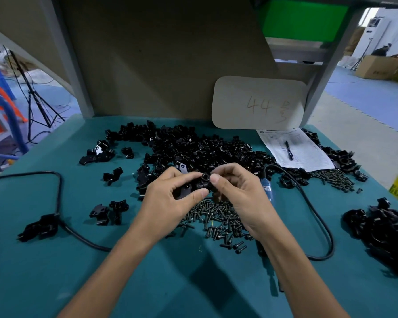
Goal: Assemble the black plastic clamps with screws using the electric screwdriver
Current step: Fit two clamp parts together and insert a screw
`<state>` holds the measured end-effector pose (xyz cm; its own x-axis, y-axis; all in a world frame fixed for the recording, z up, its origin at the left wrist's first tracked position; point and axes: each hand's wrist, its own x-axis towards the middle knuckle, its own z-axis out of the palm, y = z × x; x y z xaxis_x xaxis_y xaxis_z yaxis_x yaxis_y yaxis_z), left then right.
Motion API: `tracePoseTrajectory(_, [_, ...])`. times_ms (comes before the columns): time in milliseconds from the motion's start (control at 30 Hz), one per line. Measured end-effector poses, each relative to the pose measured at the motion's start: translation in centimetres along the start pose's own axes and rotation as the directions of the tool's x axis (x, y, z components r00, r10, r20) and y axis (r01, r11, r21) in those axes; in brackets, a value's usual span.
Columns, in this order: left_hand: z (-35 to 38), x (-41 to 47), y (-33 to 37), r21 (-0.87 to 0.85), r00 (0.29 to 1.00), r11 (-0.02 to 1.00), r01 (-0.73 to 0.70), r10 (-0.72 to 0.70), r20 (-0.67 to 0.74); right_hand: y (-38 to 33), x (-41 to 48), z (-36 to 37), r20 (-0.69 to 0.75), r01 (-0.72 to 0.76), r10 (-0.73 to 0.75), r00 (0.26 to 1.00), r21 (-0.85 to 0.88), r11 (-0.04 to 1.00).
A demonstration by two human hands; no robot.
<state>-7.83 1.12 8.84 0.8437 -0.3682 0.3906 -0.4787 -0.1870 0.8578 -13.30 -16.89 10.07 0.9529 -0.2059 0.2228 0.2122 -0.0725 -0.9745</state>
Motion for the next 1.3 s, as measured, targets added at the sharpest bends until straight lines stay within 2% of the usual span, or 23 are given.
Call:
tracePoseTrajectory(67, [0.1,-0.1,0.0,0.001,1.000,1.000,-0.015,0.015,-0.012,0.2,0.0,-0.1,0.012,0.045,-0.044,0.999,-0.109,0.993])
tracePoseTrajectory(200, [-0.3,0.1,0.0,-0.011,0.999,1.000,-0.021,0.021,-0.031,-0.2,-0.1,-0.9,0.124,-0.042,0.045,0.991,-0.030,0.999])
tracePoseTrajectory(300, [-0.4,0.0,-0.1,0.017,1.000,1.000,-0.020,0.021,-0.013,-0.4,0.0,-1.0,0.144,0.007,0.031,0.989,-0.254,0.967])
tracePoseTrajectory(367, [-0.3,-0.1,-0.1,0.018,1.000,1.000,-0.024,0.024,-0.009,-0.4,0.1,-0.8,0.160,0.077,-0.006,0.987,-0.446,0.892])
tracePoseTrajectory(467, [-0.1,-0.1,-0.5,0.021,1.000,0.999,-0.028,0.028,-0.011,-0.4,0.1,-1.1,0.168,0.138,-0.042,0.985,-0.618,0.774])
tracePoseTrajectory(533, [-0.2,-0.2,-1.0,0.017,0.999,0.999,-0.028,0.028,-0.025,0.4,-0.2,-2.8,0.047,0.064,-0.043,0.998,-0.725,0.686])
tracePoseTrajectory(600, [-0.2,-0.4,-1.9,0.016,0.999,1.000,-0.020,0.021,-0.047,2.2,-1.1,-5.6,-0.170,-0.138,-0.021,0.985,-0.859,0.492])
tracePoseTrajectory(667, [0.4,-1.0,-3.1,0.037,0.996,0.999,0.001,0.002,-0.084,4.4,-2.2,-7.7,-0.324,-0.362,0.173,0.930,-0.887,0.288])
tracePoseTrajectory(700, [1.0,-1.4,-3.7,0.055,0.995,0.998,0.016,-0.010,-0.100,5.4,-2.7,-8.4,-0.351,-0.421,0.277,0.894,-0.870,0.255])
tracePoseTrajectory(733, [1.7,-1.9,-4.3,0.073,0.994,0.997,0.029,-0.021,-0.108,6.3,-3.0,-8.8,-0.359,-0.456,0.339,0.870,-0.848,0.272])
tracePoseTrajectory(800, [3.1,-2.9,-5.6,0.123,0.996,0.992,0.025,-0.014,-0.092,7.2,-3.2,-9.6,-0.358,-0.480,0.348,0.867,-0.787,0.386])
tracePoseTrajectory(833, [3.7,-3.5,-6.1,0.155,0.997,0.988,0.015,-0.004,-0.072,7.3,-3.3,-10.2,-0.371,-0.504,0.346,0.861,-0.708,0.495])
tracePoseTrajectory(900, [4.5,-4.2,-6.9,0.175,0.999,0.985,0.007,0.000,-0.038,7.3,-3.4,-11.0,-0.386,-0.534,0.404,0.829,-0.336,0.776])
tracePoseTrajectory(933, [4.6,-4.4,-7.2,0.174,1.000,0.985,0.010,-0.006,-0.023,7.4,-3.6,-11.1,-0.352,-0.493,0.435,0.829,-0.090,0.866])
tracePoseTrajectory(967, [4.7,-4.5,-7.3,0.175,1.000,0.984,0.014,-0.013,-0.009,7.4,-3.6,-11.0,-0.316,-0.423,0.448,0.836,0.147,0.894])
tracePoseTrajectory(1033, [4.8,-4.6,-7.5,0.175,1.000,0.984,0.015,-0.018,0.016,7.8,-3.7,-10.2,-0.281,-0.245,0.444,0.851,0.536,0.808])
tracePoseTrajectory(1100, [4.8,-4.6,-7.6,0.171,0.999,0.985,0.010,-0.016,0.036,8.5,-3.5,-9.2,-0.249,-0.087,0.456,0.855,0.796,0.599])
tracePoseTrajectory(1167, [4.7,-4.6,-7.6,0.178,0.998,0.984,0.008,-0.019,0.059,9.0,-2.8,-8.1,-0.245,0.043,0.452,0.858,0.910,0.412])
tracePoseTrajectory(1200, [4.6,-4.7,-7.6,0.185,0.997,0.983,0.008,-0.021,0.069,9.1,-2.5,-7.6,-0.256,0.089,0.453,0.854,0.929,0.359])
tracePoseTrajectory(1300, [4.5,-4.8,-7.3,0.191,0.997,0.981,0.015,-0.030,0.076,9.6,-1.5,-7.2,-0.310,0.183,0.457,0.834,0.936,0.301])
